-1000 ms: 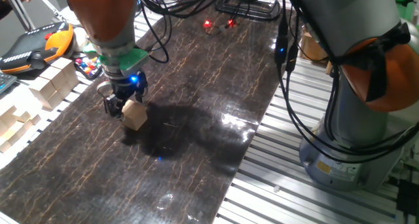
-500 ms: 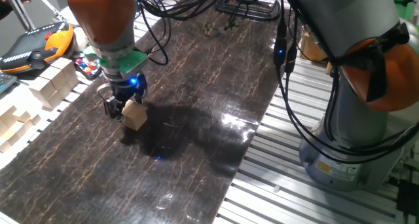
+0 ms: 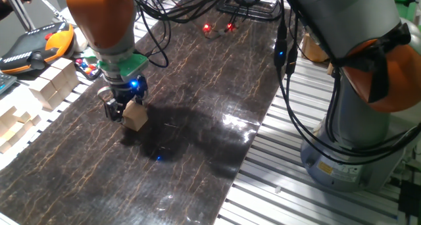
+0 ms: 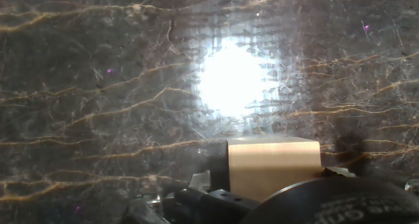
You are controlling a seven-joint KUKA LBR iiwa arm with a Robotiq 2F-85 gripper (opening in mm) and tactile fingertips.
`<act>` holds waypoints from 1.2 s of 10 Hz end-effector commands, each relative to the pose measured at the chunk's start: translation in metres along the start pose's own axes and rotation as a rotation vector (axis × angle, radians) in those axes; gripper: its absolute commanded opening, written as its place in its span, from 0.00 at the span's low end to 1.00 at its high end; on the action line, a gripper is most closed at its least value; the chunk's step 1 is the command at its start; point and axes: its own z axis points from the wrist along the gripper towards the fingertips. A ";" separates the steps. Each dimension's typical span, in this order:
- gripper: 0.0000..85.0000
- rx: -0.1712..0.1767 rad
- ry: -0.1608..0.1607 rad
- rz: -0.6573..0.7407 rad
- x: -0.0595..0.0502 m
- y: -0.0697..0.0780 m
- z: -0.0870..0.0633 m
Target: Pick up one small block
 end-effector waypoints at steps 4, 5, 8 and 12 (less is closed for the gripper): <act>0.99 0.004 -0.004 -0.005 0.000 -0.002 0.003; 0.98 0.008 -0.004 -0.007 0.000 -0.002 0.003; 0.91 0.012 -0.004 -0.015 0.001 -0.003 0.002; 0.22 0.002 0.010 -0.049 0.003 -0.003 -0.003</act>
